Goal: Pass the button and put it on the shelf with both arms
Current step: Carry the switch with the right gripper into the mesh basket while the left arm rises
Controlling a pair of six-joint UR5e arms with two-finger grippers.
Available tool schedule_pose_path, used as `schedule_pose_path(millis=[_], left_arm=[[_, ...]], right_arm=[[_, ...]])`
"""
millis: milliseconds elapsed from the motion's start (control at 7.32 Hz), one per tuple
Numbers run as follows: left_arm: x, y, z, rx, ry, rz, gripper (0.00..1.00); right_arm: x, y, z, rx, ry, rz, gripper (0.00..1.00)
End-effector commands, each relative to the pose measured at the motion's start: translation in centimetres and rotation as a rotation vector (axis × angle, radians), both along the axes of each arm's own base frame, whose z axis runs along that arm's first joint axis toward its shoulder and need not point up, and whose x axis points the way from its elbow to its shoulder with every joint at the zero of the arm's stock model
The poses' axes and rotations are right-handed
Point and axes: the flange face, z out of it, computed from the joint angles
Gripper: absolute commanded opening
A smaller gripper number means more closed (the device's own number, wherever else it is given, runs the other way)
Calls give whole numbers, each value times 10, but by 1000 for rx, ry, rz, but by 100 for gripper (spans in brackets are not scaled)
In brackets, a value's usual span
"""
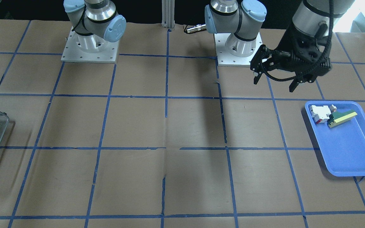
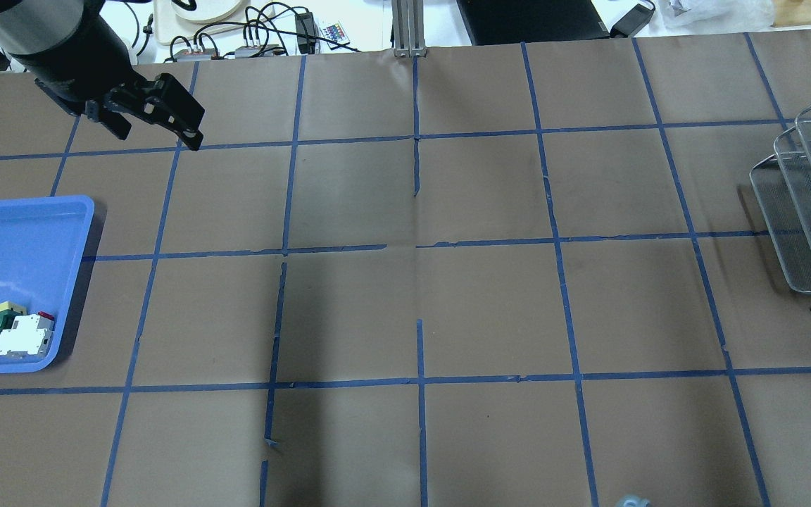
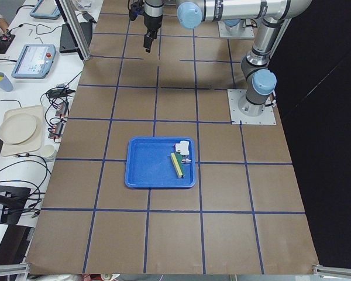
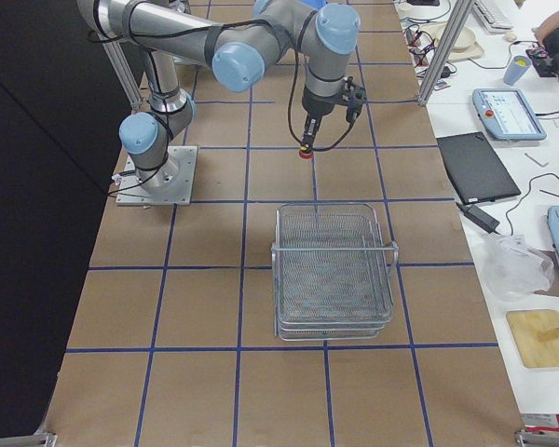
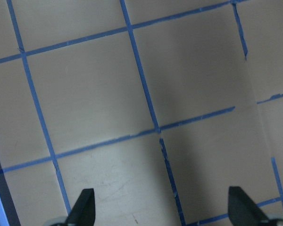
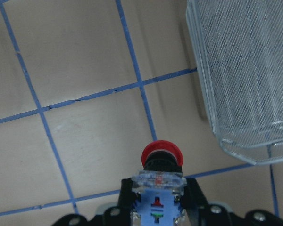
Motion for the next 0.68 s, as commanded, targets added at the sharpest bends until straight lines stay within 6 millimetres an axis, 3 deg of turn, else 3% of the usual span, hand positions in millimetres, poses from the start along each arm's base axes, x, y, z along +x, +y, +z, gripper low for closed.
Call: schedule_pose_path(millis=[0,137,410,547], left_arm=[[-7,7,-27,81,-76,92,100],[-8,7,-30,90,-76,110,100],[-16,4,-12,51,74,124,100],[10,0,0,23,69,177,100]], right_arm=[[-45,-19,-18,-66,69,135,7],[-67,-25,-38,-58,53,122,7],[-99,-41,-72,-74,59,184,7],[-109,-40,-80,-69,52,177,7]])
